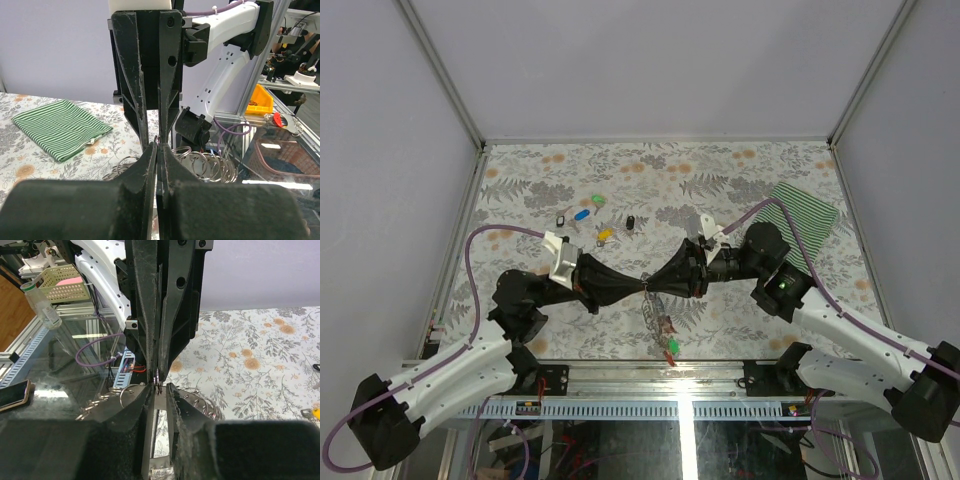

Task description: Put the keys on the keyring

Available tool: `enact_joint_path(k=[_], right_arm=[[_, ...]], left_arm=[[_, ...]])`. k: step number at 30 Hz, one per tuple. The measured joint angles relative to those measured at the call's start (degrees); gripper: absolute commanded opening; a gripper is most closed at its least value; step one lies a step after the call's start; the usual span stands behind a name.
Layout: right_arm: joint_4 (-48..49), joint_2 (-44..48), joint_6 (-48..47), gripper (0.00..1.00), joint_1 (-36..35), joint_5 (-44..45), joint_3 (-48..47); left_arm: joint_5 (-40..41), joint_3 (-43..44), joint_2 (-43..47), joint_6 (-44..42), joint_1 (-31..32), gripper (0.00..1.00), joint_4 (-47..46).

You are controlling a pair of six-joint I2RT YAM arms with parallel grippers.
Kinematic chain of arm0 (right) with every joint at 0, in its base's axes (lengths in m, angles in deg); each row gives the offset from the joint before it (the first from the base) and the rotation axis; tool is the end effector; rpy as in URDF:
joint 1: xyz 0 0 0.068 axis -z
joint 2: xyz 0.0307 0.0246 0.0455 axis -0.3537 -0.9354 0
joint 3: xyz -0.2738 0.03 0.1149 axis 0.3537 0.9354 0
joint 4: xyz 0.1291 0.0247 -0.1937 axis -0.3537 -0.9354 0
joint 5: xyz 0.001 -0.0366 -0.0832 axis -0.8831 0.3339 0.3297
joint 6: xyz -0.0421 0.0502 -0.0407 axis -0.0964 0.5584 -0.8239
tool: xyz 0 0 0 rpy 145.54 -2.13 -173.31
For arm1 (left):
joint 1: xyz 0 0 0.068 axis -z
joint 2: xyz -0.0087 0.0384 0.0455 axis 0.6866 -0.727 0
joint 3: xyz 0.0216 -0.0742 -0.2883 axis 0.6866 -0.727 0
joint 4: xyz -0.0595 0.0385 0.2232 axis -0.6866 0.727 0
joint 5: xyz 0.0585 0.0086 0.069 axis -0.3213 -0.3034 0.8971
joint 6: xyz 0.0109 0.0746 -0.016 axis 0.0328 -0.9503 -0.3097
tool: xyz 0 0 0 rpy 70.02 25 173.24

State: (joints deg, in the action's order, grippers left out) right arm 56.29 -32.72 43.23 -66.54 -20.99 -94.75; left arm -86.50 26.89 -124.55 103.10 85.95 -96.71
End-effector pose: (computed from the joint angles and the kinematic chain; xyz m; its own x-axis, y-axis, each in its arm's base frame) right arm 0.1003 0.1756 0.3807 -0.0880 0.0914 -0.9919 -0.9899 -0.1188 0.0768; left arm 0.0722 -0.1248 0.3457 -0.0309 -0.3245 -0.9454 0.9978 0.0455 -0.0482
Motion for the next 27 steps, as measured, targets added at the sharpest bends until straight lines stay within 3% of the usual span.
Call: enact_joint_path(k=[9, 11, 16, 19, 27], right_arm=[[0.04, -0.11, -0.55, 0.0, -0.24, 0.09, 0.0], [0.0, -0.11, -0.76, 0.0, -0.24, 0.2, 0.0], [-3.02, 0.28, -2.49, 0.0, -0.33, 2.93, -0.11], [-6.64, 1.36, -4.04, 0.0, -0.37, 5.79, 0.0], [-17.27, 7.52, -10.84, 0.0, -0.52, 15.19, -0.02]], left_arm=[[0.11, 0.0, -0.11, 0.59, -0.02, 0.0, 0.0], [0.39, 0.0, -0.15, 0.83, -0.02, 0.08, 0.02], [3.87, 0.02, -0.04, 1.73, -0.02, 0.39, 0.37], [6.73, 0.09, 1.03, 1.92, -0.02, 0.5, 1.51], [19.89, 4.17, 6.29, 2.12, -0.02, 0.57, 16.06]])
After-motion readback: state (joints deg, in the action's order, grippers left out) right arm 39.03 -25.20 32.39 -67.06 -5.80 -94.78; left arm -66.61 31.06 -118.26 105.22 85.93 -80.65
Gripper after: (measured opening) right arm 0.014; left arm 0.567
